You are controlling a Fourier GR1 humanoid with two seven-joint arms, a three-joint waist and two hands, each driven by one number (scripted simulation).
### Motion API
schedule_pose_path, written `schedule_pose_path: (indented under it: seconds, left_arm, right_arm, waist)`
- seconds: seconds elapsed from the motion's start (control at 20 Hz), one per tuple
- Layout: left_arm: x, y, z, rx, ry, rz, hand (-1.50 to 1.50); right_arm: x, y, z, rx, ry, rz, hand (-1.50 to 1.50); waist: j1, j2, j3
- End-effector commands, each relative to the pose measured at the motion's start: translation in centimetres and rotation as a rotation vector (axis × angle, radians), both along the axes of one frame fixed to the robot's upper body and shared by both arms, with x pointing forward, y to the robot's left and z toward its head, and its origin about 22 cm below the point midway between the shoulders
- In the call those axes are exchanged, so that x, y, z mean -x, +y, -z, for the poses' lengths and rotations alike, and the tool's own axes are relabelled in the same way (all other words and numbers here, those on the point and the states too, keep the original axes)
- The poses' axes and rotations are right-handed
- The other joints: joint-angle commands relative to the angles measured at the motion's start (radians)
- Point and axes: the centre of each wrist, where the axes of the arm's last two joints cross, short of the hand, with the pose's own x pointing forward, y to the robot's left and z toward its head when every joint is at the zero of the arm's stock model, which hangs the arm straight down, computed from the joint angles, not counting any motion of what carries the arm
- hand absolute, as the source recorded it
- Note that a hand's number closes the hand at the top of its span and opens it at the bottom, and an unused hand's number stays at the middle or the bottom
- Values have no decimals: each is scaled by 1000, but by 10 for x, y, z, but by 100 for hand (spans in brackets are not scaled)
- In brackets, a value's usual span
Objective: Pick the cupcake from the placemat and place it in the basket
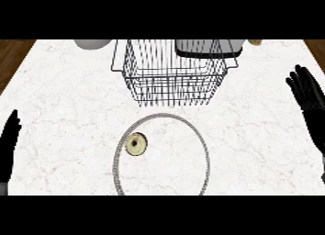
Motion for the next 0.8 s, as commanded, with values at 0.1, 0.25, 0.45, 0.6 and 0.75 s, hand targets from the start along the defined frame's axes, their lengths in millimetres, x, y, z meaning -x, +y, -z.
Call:
schedule_pose_path:
  seconds: [0.1,0.25,0.45,0.6,0.75]
  left_arm:
    - [-7,-38,14,168,106,74,0]
    - [3,-85,44,343,244,198,0]
    - [-1,-96,45,357,302,261,0]
    - [-4,-91,41,365,334,237,0]
    - [5,-92,46,380,336,223,0]
  right_arm:
    - [-19,116,-10,-183,-16,-228,150]
    - [-26,189,-28,-329,-38,-391,150]
    - [6,282,-13,-131,-56,-620,150]
    - [12,306,-7,-8,-76,-497,-150]
    - [4,322,-11,159,-39,-380,-150]
  waist:
    - [28,40,2]
    - [99,65,-1]
    - [100,55,-2]
    - [91,41,-2]
    - [66,29,-3]
